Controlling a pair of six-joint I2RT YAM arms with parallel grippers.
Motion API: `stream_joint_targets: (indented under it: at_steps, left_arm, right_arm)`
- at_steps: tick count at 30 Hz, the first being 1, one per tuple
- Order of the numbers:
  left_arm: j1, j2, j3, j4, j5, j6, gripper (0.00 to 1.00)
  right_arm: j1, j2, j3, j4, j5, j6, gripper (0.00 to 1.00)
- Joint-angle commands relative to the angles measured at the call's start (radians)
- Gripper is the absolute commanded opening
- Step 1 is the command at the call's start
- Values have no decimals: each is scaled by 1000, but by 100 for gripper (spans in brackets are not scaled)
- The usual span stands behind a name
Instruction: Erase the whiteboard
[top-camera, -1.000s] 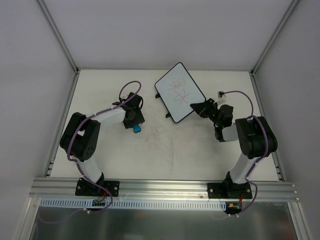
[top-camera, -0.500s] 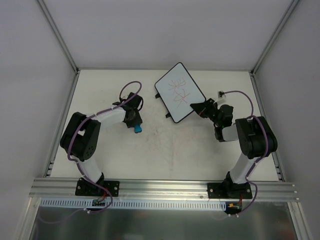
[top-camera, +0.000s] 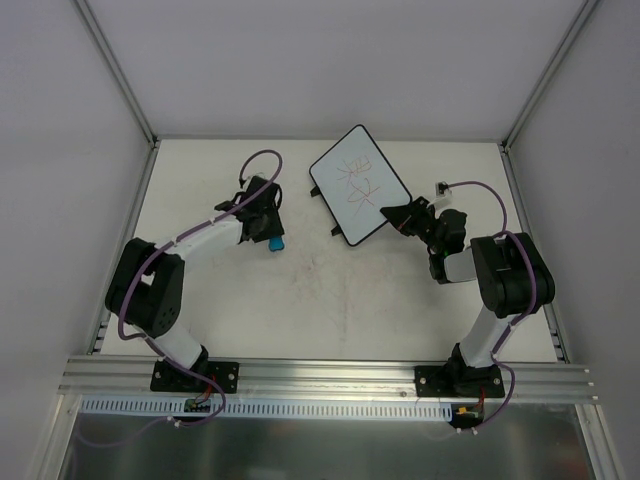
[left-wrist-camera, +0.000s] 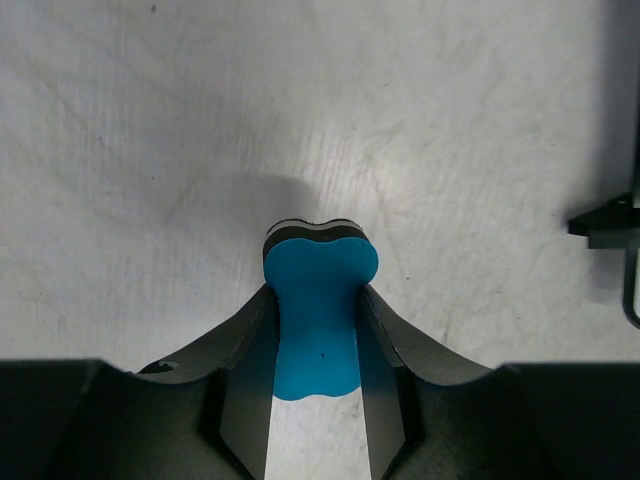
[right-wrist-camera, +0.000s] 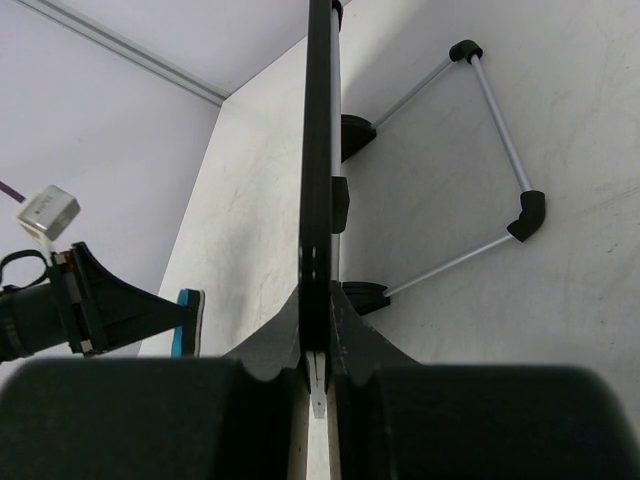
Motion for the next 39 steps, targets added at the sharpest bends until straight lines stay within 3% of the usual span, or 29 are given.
stream_joint_targets:
  at_steps: [1,8,15,22,26,31,39]
  left_arm:
    - [-7,-52,52,75,35,102,10]
    - [23,14,177,186,154,166,0]
    - [68,110,322,344,314,172,0]
    - [111,320,516,491,458,191,0]
    - [117,342,512,618,441,226,0]
    - [140,373,518,755,521,189,0]
    - [139,431,569,822,647,231,0]
  right_arm:
    - [2,-5,34,24,10,-11,0]
    - [3,-10,34,21,8,-14,0]
    - [9,-23,30,19,22,-26,0]
    - [29,-75,23,-54,51,-92,0]
    - [32,-71,31,-57,45,-96,0]
    - [37,-75,31,-57,43,-93,0]
    - [40,-88,34,-73,48,-95,0]
